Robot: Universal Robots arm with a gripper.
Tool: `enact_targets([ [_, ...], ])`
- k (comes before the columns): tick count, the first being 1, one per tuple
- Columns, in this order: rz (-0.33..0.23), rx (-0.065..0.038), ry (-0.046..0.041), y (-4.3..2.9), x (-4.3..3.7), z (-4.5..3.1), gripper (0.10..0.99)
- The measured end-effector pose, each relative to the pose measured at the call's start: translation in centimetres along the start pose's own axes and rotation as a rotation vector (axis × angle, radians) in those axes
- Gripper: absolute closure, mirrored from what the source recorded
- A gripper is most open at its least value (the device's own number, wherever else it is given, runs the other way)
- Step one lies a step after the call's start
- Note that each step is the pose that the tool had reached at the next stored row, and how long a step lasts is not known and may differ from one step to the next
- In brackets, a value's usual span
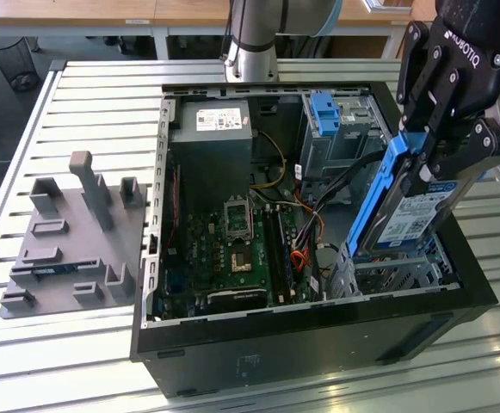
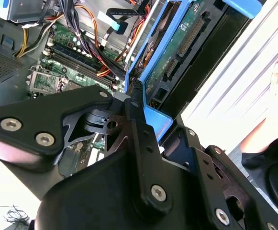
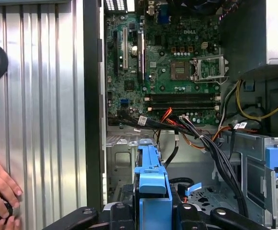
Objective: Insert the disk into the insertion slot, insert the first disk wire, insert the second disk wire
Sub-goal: 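Insert the disk into the insertion slot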
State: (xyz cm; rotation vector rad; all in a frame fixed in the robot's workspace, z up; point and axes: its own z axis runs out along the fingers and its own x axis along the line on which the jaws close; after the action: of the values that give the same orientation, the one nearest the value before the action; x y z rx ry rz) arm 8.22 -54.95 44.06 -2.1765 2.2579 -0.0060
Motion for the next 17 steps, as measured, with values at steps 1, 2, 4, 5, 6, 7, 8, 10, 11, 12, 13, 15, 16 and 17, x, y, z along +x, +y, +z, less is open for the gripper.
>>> enact_targets([
  [1,0.001,0.000,0.0000,0.00,0.00,0.05,0.722],
  [2,0.002,0.000,-0.0001,0.00,0.00,0.10,0.722],
  [4,0.003,0.000,-0.0001,0.00,0.00,0.20,0.722],
  [5,0.003,0.000,0.0000,0.00,0.00,0.26,0.722],
  [6,0.004,0.000,-0.0001,0.00,0.00,0.31,0.722],
  [7,0.004,0.000,-0.0001,0.00,0.00,0.37,0.722],
  [8,0.005,0.000,-0.0001,0.01,0.00,0.43,0.722],
  [10,0.008,0.000,-0.0001,0.01,0.00,0.55,0.722],
  [11,0.010,0.000,0.0000,0.01,0.00,0.61,0.722],
  [12,0.011,0.000,0.0000,0.01,0.00,0.67,0.722],
  [13,0.012,0.000,0.0000,0.01,0.00,0.74,0.722],
  [15,0.013,0.000,0.0000,0.01,0.00,0.87,0.722],
  [16,0.013,0.000,-0.0001,0.01,0.00,0.94,0.722],
  [17,0.013,0.000,-0.0001,0.01,0.00,1.00,0.722],
])
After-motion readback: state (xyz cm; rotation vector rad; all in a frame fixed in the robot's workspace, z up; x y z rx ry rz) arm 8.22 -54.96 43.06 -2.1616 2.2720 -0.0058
